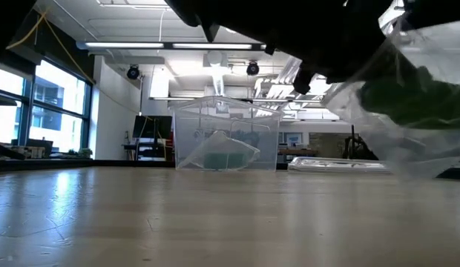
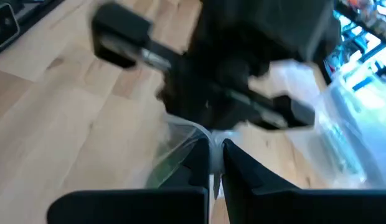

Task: Roll bandage
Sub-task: Put the green bandage into the transparent zip bag, then close the transparent zip bag containing the green bandage

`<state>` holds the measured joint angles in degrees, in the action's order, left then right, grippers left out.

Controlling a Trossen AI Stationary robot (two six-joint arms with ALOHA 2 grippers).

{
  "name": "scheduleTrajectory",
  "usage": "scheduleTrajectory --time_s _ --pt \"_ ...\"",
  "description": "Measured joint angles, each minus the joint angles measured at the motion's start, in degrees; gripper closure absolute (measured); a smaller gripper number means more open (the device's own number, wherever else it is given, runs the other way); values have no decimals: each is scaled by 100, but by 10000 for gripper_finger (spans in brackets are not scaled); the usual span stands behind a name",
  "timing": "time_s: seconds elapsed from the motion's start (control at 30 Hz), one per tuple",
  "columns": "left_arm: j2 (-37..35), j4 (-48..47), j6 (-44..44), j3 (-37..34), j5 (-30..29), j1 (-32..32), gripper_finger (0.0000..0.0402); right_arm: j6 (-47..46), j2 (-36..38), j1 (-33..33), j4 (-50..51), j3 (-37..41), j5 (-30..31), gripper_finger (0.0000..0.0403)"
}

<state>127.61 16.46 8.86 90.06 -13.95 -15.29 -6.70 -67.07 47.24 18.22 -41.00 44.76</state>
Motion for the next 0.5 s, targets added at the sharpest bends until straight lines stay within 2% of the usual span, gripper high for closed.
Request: scheduleTrajectory --time_s 0.1,0.23,0.3,0.37,0.5 --pt "-196 -374 -2 0 285 3 388 97 0 67 296 -234 0 397" --pt "-620 -1178 6 2 733 -90 352 -136 -12 194 731 -330 -1 397" --pt "-831 -1609 38 2 728 -146 334 -282 -22 249 858 -326 2 397" --pt "-1031 -1943 50 0 505 -204 321 -360 -54 276 903 -325 30 397" --pt "-1174 -1972 -190 7 -555 -338 311 -350 -134 315 885 -325 113 397"
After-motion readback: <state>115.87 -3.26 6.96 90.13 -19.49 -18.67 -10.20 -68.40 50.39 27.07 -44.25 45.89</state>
